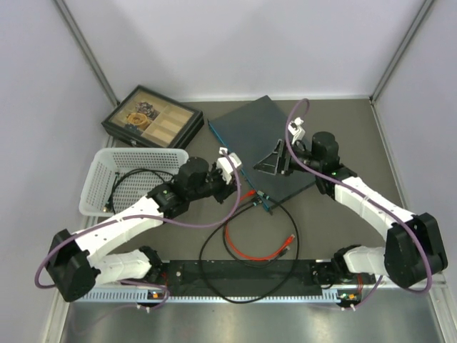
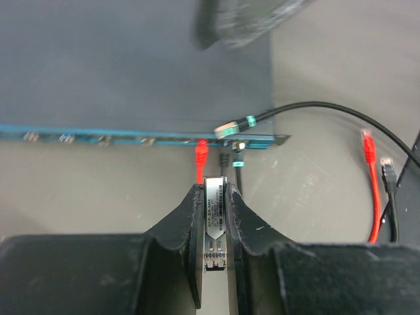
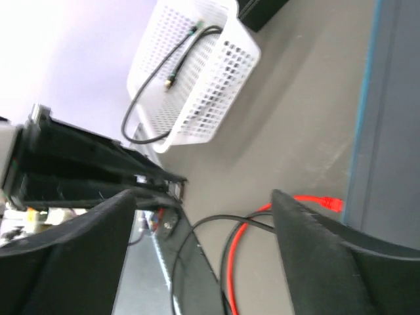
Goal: Insert the plug into the switch port
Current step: Pick up the plug from the center of the board.
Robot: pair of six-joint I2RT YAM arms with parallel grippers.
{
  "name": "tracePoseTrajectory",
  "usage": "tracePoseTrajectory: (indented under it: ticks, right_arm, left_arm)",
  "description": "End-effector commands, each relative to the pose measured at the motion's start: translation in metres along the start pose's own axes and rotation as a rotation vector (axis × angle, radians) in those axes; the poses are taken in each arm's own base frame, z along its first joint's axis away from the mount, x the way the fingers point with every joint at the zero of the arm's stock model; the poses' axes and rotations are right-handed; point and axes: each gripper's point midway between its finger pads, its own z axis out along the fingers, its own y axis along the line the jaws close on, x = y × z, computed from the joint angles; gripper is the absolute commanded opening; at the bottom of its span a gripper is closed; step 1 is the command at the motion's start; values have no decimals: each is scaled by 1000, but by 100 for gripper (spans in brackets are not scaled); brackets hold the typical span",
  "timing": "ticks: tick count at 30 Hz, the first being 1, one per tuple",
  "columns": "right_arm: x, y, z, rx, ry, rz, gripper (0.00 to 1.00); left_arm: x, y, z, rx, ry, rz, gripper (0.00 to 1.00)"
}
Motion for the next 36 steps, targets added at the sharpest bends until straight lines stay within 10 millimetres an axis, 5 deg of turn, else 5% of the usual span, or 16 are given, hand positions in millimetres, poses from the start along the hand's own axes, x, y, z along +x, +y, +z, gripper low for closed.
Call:
tracePoseTrajectory:
  ticks: [1, 12, 36]
  right_arm:
    - [0, 20, 6, -118, 0, 60, 76]
    - [33, 20, 9, -188, 111, 170, 47]
    - [52, 23, 18, -248, 165, 228, 29]
  left_arm:
    - [-30, -15, 12, 45, -115, 151, 0]
    - [-42, -23, 20, 71, -167, 195, 0]
    - [-51, -30, 24, 81, -201, 203, 0]
